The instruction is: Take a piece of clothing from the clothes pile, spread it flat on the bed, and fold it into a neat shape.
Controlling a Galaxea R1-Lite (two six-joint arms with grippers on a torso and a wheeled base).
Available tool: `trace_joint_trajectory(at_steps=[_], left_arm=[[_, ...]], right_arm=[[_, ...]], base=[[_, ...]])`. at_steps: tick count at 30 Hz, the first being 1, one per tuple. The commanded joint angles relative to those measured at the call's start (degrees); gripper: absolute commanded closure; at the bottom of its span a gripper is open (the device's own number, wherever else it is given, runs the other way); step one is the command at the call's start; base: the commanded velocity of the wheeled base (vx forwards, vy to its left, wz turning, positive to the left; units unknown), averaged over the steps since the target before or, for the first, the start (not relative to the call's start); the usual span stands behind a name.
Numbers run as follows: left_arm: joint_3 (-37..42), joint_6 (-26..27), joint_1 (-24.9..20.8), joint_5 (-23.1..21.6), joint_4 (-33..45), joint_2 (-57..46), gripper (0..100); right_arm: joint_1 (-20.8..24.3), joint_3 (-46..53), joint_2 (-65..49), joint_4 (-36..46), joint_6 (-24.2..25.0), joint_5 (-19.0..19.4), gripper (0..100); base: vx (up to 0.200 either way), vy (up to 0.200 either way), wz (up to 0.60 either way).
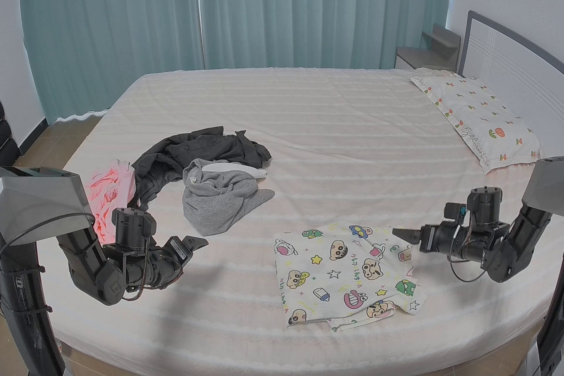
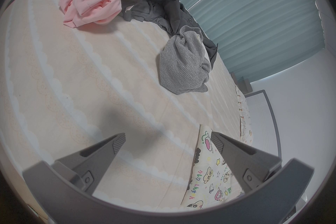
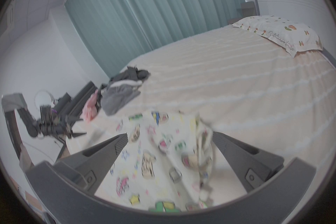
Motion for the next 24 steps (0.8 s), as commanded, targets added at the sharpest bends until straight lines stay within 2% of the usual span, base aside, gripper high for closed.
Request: trace_joint_trajectory(at_steps=[1,6,14,15,24], left_arm=[[0.0,0.0,0.0,0.0,0.0,0.1,0],[0.0,0.0,0.0,0.0,0.0,0.1,0],[0.0,0.0,0.0,0.0,0.0,0.1,0],[0.0,0.0,0.0,0.0,0.0,0.1,0],[0.0,0.0,0.0,0.0,0.0,0.1,0]], right_arm=[[1.4,-6.8,8.0,0.7,3.3,0.6,0],[1.4,-10.0,13.4,1.1,3.3,0.3,0],[1.4,-12.5,14.7,2.8,3.3,0.4,0],[1.4,-12.5,14.8,3.2,3.3,0.3,100],[0.8,-12.7,15.2,3.1,3.3,0.0,100]], base=[[0.000,0.000,0.00],[0.000,0.000,0.00],[0.000,0.000,0.00],[0.000,0.000,0.00],[0.000,0.000,0.00]])
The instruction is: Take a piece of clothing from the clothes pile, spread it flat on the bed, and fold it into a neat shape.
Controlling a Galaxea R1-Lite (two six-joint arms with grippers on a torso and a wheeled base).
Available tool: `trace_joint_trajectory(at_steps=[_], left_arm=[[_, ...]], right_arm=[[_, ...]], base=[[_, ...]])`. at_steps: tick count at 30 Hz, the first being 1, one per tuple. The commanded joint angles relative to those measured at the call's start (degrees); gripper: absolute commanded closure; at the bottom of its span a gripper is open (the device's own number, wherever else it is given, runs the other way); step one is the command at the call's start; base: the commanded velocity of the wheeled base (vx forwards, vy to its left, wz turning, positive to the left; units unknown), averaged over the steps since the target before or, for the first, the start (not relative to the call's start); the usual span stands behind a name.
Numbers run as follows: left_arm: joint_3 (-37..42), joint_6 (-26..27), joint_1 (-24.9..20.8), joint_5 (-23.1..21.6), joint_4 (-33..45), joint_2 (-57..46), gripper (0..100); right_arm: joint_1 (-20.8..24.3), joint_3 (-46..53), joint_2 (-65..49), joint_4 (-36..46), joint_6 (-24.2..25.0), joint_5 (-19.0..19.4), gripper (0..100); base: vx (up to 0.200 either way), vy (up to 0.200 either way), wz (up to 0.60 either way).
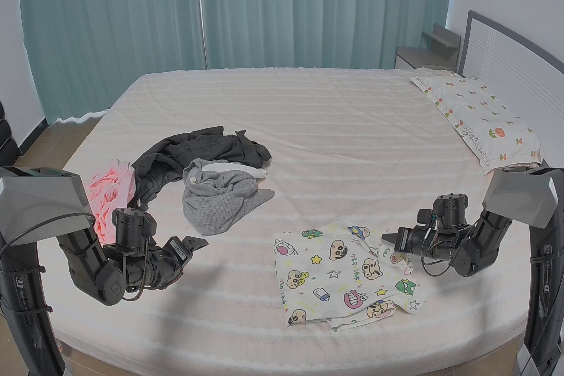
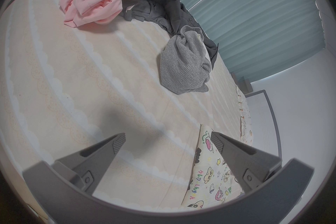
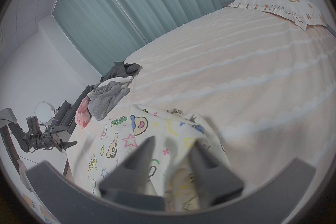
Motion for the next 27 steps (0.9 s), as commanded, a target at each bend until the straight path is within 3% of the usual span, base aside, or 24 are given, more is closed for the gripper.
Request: trace_joint_trajectory(at_steps=[1,27], left_arm=[[0.0,0.0,0.0,0.0,0.0,0.0,0],[0.0,0.0,0.0,0.0,0.0,0.0,0]], right_arm=[[-0.3,-0.2,0.5,-0.4,0.0,0.0,100],[-6.1,-11.4,7.6,-2.1,3.7,-3.5,100]], base=[[0.000,0.000,0.00],[0.000,0.000,0.00]])
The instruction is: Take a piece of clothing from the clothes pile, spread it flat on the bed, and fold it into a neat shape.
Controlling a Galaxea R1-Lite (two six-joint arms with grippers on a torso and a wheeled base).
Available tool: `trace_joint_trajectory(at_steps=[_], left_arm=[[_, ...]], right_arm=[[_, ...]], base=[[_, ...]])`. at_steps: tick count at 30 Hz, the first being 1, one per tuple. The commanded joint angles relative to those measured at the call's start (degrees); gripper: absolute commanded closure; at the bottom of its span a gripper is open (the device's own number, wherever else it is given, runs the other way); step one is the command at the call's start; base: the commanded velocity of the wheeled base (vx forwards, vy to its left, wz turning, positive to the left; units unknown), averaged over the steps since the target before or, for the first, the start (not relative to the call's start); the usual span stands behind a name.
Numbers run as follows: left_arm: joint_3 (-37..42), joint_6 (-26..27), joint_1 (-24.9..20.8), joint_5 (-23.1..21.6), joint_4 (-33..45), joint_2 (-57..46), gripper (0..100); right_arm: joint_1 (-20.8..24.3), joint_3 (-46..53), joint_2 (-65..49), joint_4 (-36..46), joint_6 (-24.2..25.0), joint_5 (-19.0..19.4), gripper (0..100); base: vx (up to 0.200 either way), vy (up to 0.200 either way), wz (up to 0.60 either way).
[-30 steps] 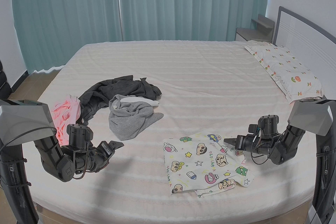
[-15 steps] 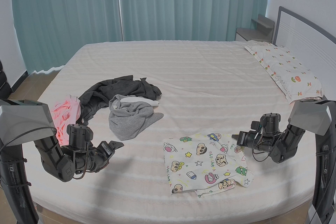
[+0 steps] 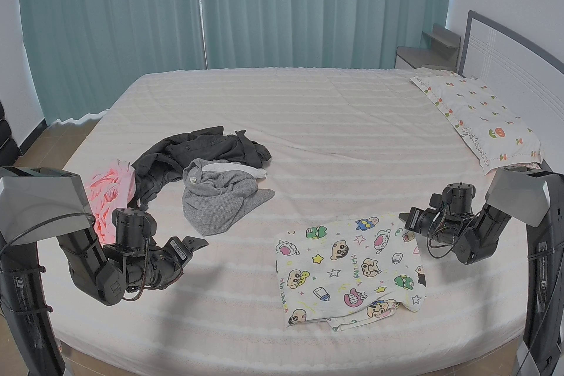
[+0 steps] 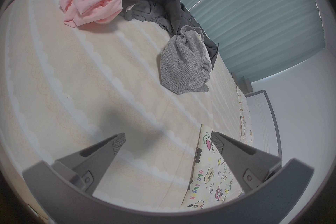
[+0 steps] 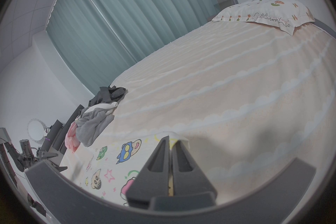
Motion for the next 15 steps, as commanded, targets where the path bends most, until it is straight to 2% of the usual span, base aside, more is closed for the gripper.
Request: trace_joint_trajectory(at_steps=[1,5,6,13,15], left_arm=[[0.0,0.0,0.0,0.0,0.0,0.0,0],[0.0,0.0,-0.1,0.1,0.0,0.0,0],[0.0,0.0,0.0,0.0,0.0,0.0,0],[0.0,0.0,0.0,0.0,0.0,0.0,0],[-0.1,0.0,0.0,0.0,0.0,0.0,0]], right_arm=[[-0.5,-1.2,2.3,0.0,0.1,-0.2,100],[-0.5,-1.0,2.3,0.1,0.1,-0.2,100],[-0.5,-1.2,2.3,0.2,0.1,-0.2,0],[-1.7,-0.2,-0.1,-0.5,2.9,-0.6,0],[-2.9,2.7,-3.8,-0.3,4.5,-1.9,0]], base=[[0.000,0.000,0.00],[0.000,0.000,0.00],[0.000,0.000,0.00],[0.000,0.000,0.00],[0.000,0.000,0.00]])
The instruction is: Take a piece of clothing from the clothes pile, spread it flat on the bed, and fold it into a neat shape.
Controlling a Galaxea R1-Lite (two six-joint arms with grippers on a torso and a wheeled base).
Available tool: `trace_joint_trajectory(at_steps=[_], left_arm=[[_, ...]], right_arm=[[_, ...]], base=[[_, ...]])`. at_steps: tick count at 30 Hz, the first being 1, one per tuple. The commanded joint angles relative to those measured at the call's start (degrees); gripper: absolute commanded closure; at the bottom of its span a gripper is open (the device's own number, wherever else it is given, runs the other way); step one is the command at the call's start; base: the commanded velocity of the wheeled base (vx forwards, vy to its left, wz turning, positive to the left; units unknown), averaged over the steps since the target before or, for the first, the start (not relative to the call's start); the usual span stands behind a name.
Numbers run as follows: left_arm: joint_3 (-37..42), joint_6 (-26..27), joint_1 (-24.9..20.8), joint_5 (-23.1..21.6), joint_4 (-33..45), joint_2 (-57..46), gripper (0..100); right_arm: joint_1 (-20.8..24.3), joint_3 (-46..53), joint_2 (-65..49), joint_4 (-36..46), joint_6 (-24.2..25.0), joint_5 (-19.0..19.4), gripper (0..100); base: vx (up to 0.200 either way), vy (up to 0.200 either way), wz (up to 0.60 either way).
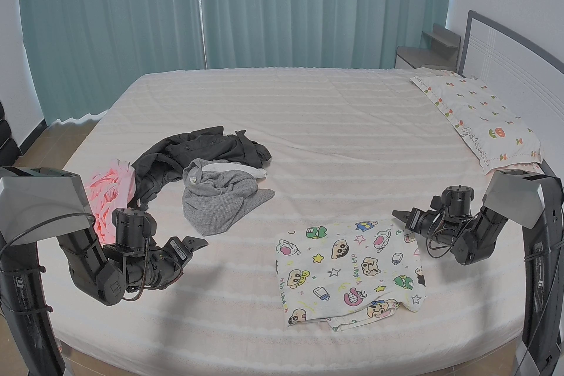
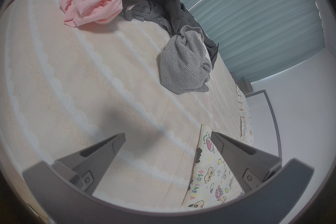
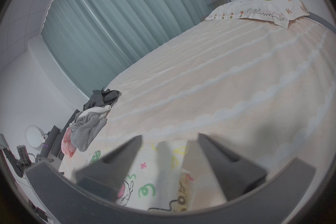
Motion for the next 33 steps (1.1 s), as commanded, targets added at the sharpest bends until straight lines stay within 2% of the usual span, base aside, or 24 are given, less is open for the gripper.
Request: trace_joint_trajectory(at_steps=[1,6,7,8,10,13,22,30,31,33], left_arm=[[-0.1,0.0,0.0,0.0,0.0,0.0,0],[-0.2,0.0,0.0,0.0,0.0,0.0,0],[-0.2,0.0,0.0,0.0,0.0,0.0,0],[-0.2,0.0,0.0,0.0,0.0,0.0,0],[-0.2,0.0,0.0,0.0,0.0,0.0,0],[-0.1,0.0,0.0,0.0,0.0,0.0,0],[-0.1,0.0,0.0,0.0,0.0,0.0,0],[-0.1,0.0,0.0,0.0,-0.1,0.0,0],[-0.1,0.0,0.0,0.0,0.0,0.0,0],[-0.1,0.0,0.0,0.0,0.0,0.0,0]], right_arm=[[-1.7,3.2,-5.0,0.2,1.7,-1.1,0],[-1.6,15.8,-12.2,-0.2,2.2,-1.1,0],[-1.6,15.8,-12.2,-0.2,2.2,-1.1,0],[-1.0,22.8,-15.1,-0.4,2.0,0.1,0],[0.8,30.2,-17.4,-0.7,1.5,3.2,0],[2.1,36.1,-17.7,-3.4,0.4,5.4,0],[3.6,47.8,-12.3,-18.6,-0.6,6.0,0],[4.3,51.0,-7.9,-26.6,-0.1,8.0,0],[4.4,51.6,-7.5,-27.0,-0.1,7.9,100],[4.5,51.9,-7.4,-27.0,-0.7,7.9,100]], base=[[0.000,0.000,0.00],[0.000,0.000,0.00],[0.000,0.000,0.00],[0.000,0.000,0.00],[0.000,0.000,0.00],[0.000,0.000,0.00],[0.000,0.000,0.00],[0.000,0.000,0.00],[0.000,0.000,0.00],[0.000,0.000,0.00]])
